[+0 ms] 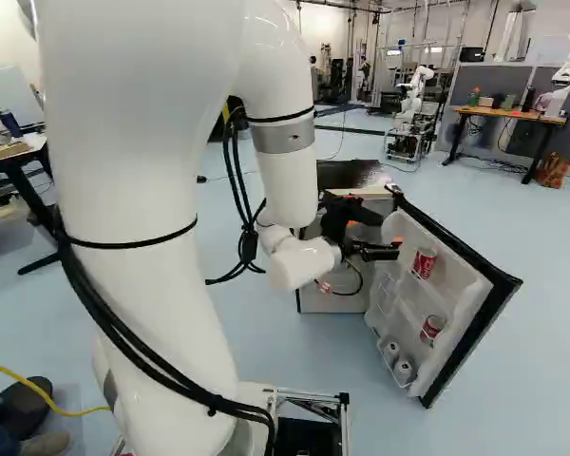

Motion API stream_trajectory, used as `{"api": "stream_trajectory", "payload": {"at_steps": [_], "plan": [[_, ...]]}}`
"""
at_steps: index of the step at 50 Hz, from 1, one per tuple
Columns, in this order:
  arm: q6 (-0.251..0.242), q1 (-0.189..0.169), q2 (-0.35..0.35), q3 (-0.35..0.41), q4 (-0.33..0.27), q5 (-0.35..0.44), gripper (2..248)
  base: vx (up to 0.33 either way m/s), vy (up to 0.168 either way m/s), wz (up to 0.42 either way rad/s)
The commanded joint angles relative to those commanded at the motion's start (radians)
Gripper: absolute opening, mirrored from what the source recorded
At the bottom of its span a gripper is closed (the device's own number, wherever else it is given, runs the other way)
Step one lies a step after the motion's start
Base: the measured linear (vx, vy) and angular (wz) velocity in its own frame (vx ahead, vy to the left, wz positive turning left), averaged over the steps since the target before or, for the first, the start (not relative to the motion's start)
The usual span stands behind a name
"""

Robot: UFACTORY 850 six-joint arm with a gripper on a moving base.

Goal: Grab a drink from the fridge

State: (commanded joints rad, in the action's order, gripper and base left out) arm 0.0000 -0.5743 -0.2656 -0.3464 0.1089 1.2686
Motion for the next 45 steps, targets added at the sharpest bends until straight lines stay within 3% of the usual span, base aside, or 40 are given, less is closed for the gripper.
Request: {"api": "stream_trajectory", "payload": {"at_steps": [45], "plan": [[0.000,0.001,-0.174,-0.076,-0.467,0.000,247,0.000,0.000,0.000]]}}
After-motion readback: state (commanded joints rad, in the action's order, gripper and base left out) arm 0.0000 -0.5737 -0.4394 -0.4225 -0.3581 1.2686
